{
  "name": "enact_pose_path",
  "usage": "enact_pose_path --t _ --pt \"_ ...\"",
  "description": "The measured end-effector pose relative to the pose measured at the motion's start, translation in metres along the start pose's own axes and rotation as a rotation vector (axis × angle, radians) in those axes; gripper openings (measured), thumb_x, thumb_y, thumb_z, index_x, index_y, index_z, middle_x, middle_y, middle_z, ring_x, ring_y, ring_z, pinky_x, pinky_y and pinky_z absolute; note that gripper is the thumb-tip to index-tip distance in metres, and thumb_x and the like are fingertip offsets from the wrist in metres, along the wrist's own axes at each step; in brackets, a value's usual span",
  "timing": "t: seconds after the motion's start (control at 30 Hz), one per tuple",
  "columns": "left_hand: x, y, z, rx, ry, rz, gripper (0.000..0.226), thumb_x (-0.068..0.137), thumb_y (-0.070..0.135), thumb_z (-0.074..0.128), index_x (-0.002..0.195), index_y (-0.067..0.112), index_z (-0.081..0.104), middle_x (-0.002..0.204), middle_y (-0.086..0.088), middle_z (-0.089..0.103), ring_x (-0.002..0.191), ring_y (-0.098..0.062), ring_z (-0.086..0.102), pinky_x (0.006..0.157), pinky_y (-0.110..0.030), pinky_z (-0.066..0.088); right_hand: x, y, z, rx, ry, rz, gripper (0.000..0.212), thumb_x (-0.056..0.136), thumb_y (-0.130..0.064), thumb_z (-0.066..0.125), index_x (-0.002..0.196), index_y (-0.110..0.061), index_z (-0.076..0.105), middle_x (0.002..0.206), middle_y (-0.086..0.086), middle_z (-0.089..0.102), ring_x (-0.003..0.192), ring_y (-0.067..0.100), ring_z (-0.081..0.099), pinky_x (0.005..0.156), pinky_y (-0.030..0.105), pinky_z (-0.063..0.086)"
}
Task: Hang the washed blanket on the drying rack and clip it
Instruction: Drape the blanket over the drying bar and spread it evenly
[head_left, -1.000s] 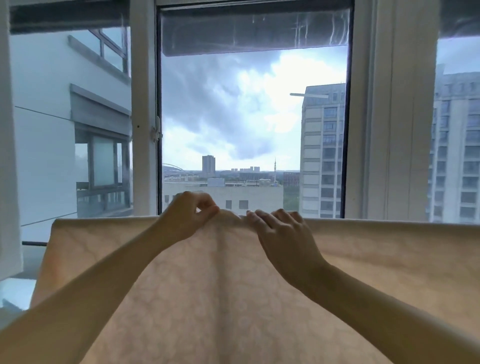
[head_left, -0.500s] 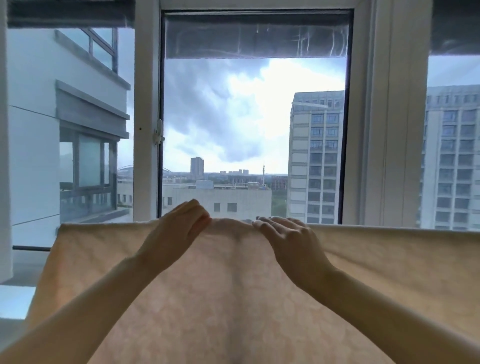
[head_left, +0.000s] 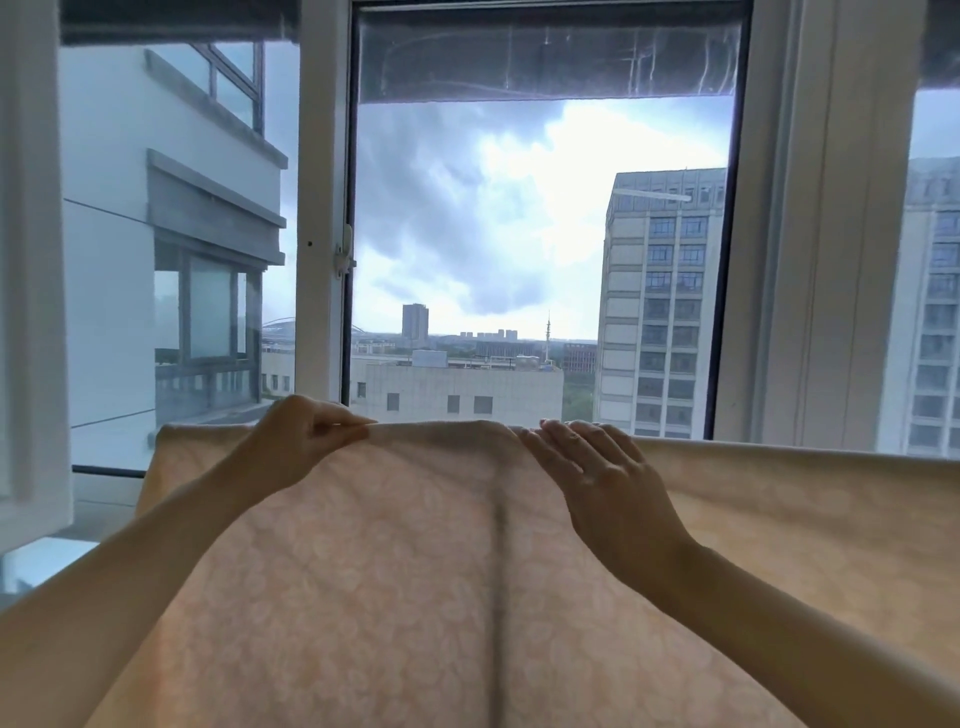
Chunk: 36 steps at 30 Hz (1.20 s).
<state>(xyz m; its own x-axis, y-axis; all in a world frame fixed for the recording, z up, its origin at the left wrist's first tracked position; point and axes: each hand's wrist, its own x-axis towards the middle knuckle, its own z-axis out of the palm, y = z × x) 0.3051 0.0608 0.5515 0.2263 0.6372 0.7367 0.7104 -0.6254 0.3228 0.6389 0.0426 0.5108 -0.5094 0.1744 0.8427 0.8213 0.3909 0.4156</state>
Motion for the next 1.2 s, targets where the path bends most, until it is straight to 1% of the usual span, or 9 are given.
enact_pose_path --t 0.17,0.33,0.5,0.7,0.77,0.9,1.0,1.1,1.2 --pt "-0.002 -0.002 0.004 0.173 0.212 0.056 0.019 0.085 0.023 0.066 0.097 0.010 0.074 0.081 0.011 0.068 0.065 0.006 0.062 0.067 -0.005 0.045 0.011 -0.017 0.013 -0.027 -0.018 -0.027 0.047 0.088 -0.007 0.057 0.135 -0.010 0.052 0.127 0.011 0.060 0.112 0.028 0.059 0.095 0.043 0.046" --pt "-0.014 0.005 -0.005 0.339 0.412 0.196 0.021 0.095 0.022 0.057 0.097 0.007 0.072 0.083 -0.004 0.070 0.072 -0.017 0.064 0.074 -0.025 0.048 0.033 -0.036 0.017 0.017 -0.027 -0.062 0.047 0.085 -0.011 0.067 0.130 -0.009 0.056 0.124 0.010 0.062 0.106 0.026 0.063 0.090 0.041 0.052" --pt "-0.039 -0.014 -0.001 0.487 0.259 0.333 0.048 0.100 0.042 0.034 0.098 0.011 0.072 0.084 -0.001 0.069 0.079 -0.017 0.063 0.083 -0.029 0.045 0.047 -0.053 0.025 0.021 -0.061 -0.081 0.051 0.080 -0.015 0.074 0.129 -0.015 0.058 0.127 0.008 0.060 0.106 0.025 0.062 0.089 0.042 0.052" --pt "-0.034 -0.015 0.012 0.446 0.191 0.341 0.037 0.095 0.038 0.044 0.096 0.014 0.072 0.085 0.005 0.068 0.080 -0.013 0.060 0.082 -0.030 0.047 0.073 -0.076 0.033 0.026 -0.039 -0.168 0.043 0.081 -0.009 0.062 0.123 -0.012 0.060 0.115 0.006 0.067 0.097 0.026 0.065 0.081 0.041 0.054" --pt "-0.033 -0.018 0.012 0.424 0.163 0.333 0.030 0.093 0.036 0.053 0.095 0.014 0.073 0.087 0.005 0.068 0.081 -0.012 0.061 0.082 -0.030 0.049 0.080 -0.083 0.038 0.040 -0.029 -0.157 0.043 0.071 -0.004 0.071 0.114 -0.010 0.067 0.110 0.005 0.070 0.091 0.025 0.068 0.080 0.037 0.056" --pt "-0.034 -0.025 -0.001 0.275 0.225 0.236 0.014 0.089 0.018 0.063 0.098 0.010 0.071 0.090 0.004 0.067 0.081 -0.008 0.062 0.077 -0.024 0.054 0.084 -0.088 0.050 0.023 -0.036 -0.130 0.027 0.066 -0.003 0.080 0.089 -0.013 0.072 0.101 0.001 0.074 0.083 0.020 0.070 0.075 0.033 0.056" --pt "-0.033 -0.042 -0.021 0.277 0.306 0.123 0.017 0.088 0.012 0.066 0.105 0.009 0.067 0.099 0.006 0.062 0.076 -0.005 0.061 0.075 -0.011 0.051 0.087 -0.085 0.053 0.032 -0.001 -0.111 0.027 0.066 -0.002 0.080 0.090 -0.011 0.071 0.088 0.000 0.074 0.072 0.020 0.069 0.069 0.032 0.056" --pt "-0.035 -0.069 -0.039 0.412 0.352 -0.029 0.019 0.088 0.013 0.067 0.106 0.010 0.067 0.103 0.001 0.064 0.081 -0.012 0.061 0.074 -0.020 0.049 0.088 -0.085 0.050 0.047 0.030 -0.109 0.034 0.061 -0.002 0.083 0.091 -0.010 0.071 0.082 0.000 0.072 0.065 0.019 0.067 0.065 0.031 0.056" --pt "-0.035 -0.094 -0.054 0.444 0.457 -0.253 0.018 0.093 0.016 0.060 0.107 0.007 0.069 0.105 -0.010 0.068 0.094 -0.024 0.059 0.075 -0.029 0.046 0.085 -0.089 0.051 0.074 0.039 -0.114 0.032 0.066 -0.001 0.082 0.095 -0.008 0.069 0.093 0.004 0.073 0.079 0.021 0.070 0.074 0.033 0.056"
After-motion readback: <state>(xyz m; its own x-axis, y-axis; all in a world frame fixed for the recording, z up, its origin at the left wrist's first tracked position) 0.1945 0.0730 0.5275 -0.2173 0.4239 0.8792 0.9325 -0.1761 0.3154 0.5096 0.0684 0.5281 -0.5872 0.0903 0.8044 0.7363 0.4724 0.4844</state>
